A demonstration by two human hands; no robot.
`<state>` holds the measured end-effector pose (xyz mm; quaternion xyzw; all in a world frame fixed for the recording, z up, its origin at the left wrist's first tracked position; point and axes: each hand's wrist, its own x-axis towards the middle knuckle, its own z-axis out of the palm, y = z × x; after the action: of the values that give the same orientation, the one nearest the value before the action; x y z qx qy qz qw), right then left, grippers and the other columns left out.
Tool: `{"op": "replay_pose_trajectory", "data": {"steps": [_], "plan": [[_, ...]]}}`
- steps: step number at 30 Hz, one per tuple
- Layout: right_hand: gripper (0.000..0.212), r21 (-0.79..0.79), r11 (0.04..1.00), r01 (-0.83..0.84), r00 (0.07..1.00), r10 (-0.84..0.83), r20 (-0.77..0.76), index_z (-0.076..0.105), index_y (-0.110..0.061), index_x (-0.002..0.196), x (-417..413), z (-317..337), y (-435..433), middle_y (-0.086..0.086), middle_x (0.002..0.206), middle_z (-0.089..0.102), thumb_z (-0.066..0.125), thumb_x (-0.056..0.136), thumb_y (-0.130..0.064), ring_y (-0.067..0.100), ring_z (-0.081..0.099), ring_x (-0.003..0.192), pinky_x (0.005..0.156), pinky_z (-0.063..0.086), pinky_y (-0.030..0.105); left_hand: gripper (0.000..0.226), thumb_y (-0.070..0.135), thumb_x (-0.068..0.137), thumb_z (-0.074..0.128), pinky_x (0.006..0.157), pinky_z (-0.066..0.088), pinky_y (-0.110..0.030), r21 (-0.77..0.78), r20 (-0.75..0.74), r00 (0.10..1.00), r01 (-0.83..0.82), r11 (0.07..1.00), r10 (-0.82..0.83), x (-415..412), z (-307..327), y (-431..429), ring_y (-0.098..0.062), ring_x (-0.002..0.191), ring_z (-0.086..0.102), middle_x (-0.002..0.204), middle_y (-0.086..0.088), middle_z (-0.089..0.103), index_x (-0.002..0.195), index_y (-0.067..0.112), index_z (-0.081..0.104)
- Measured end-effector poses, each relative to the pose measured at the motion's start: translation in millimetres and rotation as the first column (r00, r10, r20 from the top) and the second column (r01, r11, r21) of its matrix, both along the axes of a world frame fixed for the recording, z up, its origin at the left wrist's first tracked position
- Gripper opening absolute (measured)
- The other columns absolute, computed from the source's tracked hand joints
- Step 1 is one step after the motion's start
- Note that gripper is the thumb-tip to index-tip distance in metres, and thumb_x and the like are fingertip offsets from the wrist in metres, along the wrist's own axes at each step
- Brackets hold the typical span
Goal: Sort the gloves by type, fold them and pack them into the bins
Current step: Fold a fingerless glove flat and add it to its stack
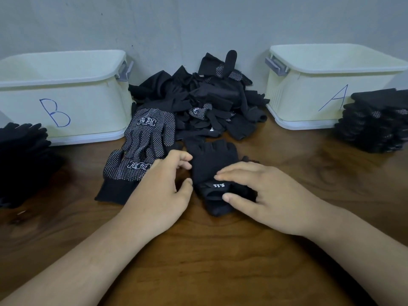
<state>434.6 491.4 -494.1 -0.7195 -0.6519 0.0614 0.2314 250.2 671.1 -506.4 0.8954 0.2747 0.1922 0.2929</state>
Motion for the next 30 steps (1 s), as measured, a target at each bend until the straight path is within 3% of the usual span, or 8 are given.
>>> {"op": "replay_pose_trajectory", "data": {"steps": [4, 7, 11, 18, 22, 27, 30], "plan": [[0.044, -0.062, 0.998, -0.005, 1.000, 0.007, 0.025, 0.062, -0.042, 0.146, 3.6, 1.4, -2.8, -0.030, 0.149, 0.056, 0.053, 0.105, -0.055, -0.015, 0.042, 0.141, 0.119, 0.034, 0.015, 0.050, 0.038, 0.099, 0.063, 0.088, 0.045, -0.028, 0.027, -0.039, 0.999, 0.002, 1.000, -0.001, -0.7, 0.7, -1.8, 0.002, 0.093, 0.054, 0.129, 0.032, 0.055, 0.142, 0.049, 0.041], [0.033, -0.008, 1.000, 0.016, 0.998, -0.016, -0.053, 0.072, -0.037, 0.136, 4.0, 5.0, -3.0, -0.028, 0.136, 0.066, 0.056, 0.107, -0.043, -0.015, 0.052, 0.131, 0.111, 0.043, 0.017, 0.057, 0.046, 0.096, 0.063, 0.096, 0.043, -0.031, 0.044, -0.080, 0.997, 0.009, 0.999, -0.005, -1.3, 0.9, -3.7, 0.004, 0.095, 0.053, 0.134, 0.033, 0.051, 0.146, 0.052, 0.036], [0.027, 0.065, 0.996, 0.058, 0.981, -0.045, -0.189, 0.076, -0.034, 0.128, 4.1, 11.6, -5.7, -0.026, 0.122, 0.072, 0.057, 0.110, -0.033, -0.002, 0.066, 0.119, 0.099, 0.052, 0.023, 0.062, 0.051, 0.094, 0.064, 0.100, 0.045, -0.035, 0.042, -0.091, 0.996, 0.016, 0.999, -0.012, -1.1, 3.1, -4.3, 0.005, 0.090, 0.054, 0.136, 0.035, 0.050, 0.147, 0.055, 0.033], [0.026, 0.116, 0.993, 0.013, 0.997, -0.003, -0.083, 0.078, -0.029, 0.126, 3.5, 11.9, -10.9, -0.024, 0.124, 0.073, 0.063, 0.106, -0.033, -0.008, 0.063, 0.123, 0.106, 0.050, 0.022, 0.060, 0.046, 0.096, 0.067, 0.100, 0.043, -0.032, 0.051, -0.087, 0.996, 0.033, 0.998, -0.029, -4.0, 6.9, -6.8, 0.006, 0.094, 0.053, 0.132, 0.033, 0.050, 0.148, 0.052, 0.038], [0.024, 0.080, 0.996, -0.032, 0.998, 0.037, -0.050, 0.078, -0.032, 0.125, 3.8, 7.5, -8.9, -0.026, 0.122, 0.073, 0.069, 0.103, -0.035, -0.005, 0.061, 0.125, 0.106, 0.050, 0.024, 0.054, 0.041, 0.097, 0.065, 0.103, 0.045, -0.033, 0.104, -0.095, 0.994, 0.061, 0.993, -0.051, -0.4, 5.4, -3.8, 0.007, 0.111, 0.042, 0.132, 0.033, 0.050, 0.147, 0.047, 0.046], [0.025, 0.077, 0.996, -0.037, 0.998, 0.040, -0.039, 0.078, -0.035, 0.125, -1.2, 5.7, -5.9, -0.028, 0.120, 0.073, 0.069, 0.103, -0.041, -0.003, 0.060, 0.124, 0.104, 0.049, 0.023, 0.033, 0.032, 0.103, 0.058, 0.104, 0.038, -0.017, 0.112, 0.091, 0.995, 0.035, 0.993, -0.045, 0.2, 5.8, -5.8, 0.002, 0.127, 0.046, 0.125, 0.028, 0.052, 0.136, 0.039, 0.059], [0.024, 0.073, 0.994, -0.078, 0.993, 0.084, -0.078, 0.079, -0.035, 0.124, -11.0, 4.2, -4.3, -0.027, 0.118, 0.074, 0.068, 0.104, -0.042, -0.001, 0.062, 0.121, 0.102, 0.050, 0.024, 0.022, 0.034, 0.107, 0.054, 0.105, 0.038, -0.018, 0.132, 0.150, 0.969, 0.177, 0.975, -0.196, -0.7, 13.0, -21.7, -0.008, 0.127, 0.054, 0.123, 0.025, 0.060, 0.124, 0.035, 0.068]]}}
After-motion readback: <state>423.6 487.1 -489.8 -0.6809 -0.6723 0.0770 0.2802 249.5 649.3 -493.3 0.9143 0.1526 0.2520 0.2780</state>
